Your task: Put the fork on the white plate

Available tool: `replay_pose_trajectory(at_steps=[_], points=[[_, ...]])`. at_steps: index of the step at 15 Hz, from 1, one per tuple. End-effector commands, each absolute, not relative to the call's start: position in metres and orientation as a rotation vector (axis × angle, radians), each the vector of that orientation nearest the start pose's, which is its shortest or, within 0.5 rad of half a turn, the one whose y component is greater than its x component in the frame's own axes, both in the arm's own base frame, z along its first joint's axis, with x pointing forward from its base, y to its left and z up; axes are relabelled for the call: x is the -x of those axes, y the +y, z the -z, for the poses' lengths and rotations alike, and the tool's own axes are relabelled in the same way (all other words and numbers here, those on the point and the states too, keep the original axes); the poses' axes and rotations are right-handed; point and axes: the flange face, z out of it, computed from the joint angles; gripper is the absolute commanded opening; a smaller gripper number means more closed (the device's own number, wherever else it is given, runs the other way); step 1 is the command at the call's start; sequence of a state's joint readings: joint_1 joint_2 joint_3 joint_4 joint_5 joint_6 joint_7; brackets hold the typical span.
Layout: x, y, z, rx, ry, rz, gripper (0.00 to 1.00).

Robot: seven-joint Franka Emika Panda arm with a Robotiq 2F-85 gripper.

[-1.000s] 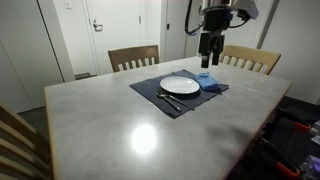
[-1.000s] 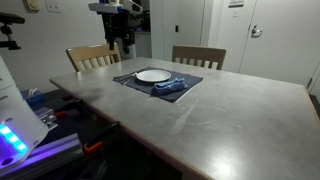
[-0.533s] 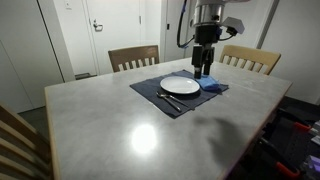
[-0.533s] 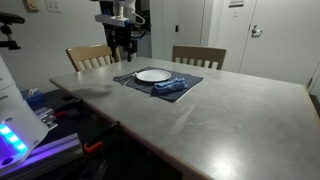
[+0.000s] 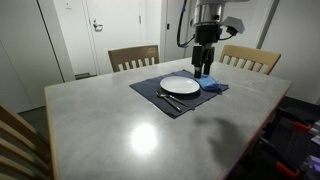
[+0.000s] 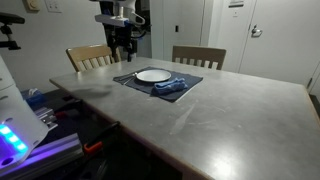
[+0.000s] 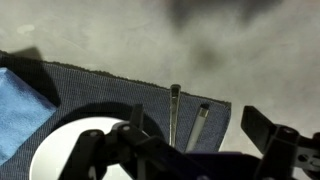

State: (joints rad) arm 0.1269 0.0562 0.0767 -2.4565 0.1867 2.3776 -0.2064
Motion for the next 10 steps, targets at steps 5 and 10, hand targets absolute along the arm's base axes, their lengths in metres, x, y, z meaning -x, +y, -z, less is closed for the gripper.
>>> replay_pose_trajectory(at_steps=[5, 10], points=[[-0.46, 0.095, -0.235, 3.008, -0.227, -0.278, 1.0], [-0.466, 0.096, -0.207, 2.989, -0.166, -0.311, 1.0]])
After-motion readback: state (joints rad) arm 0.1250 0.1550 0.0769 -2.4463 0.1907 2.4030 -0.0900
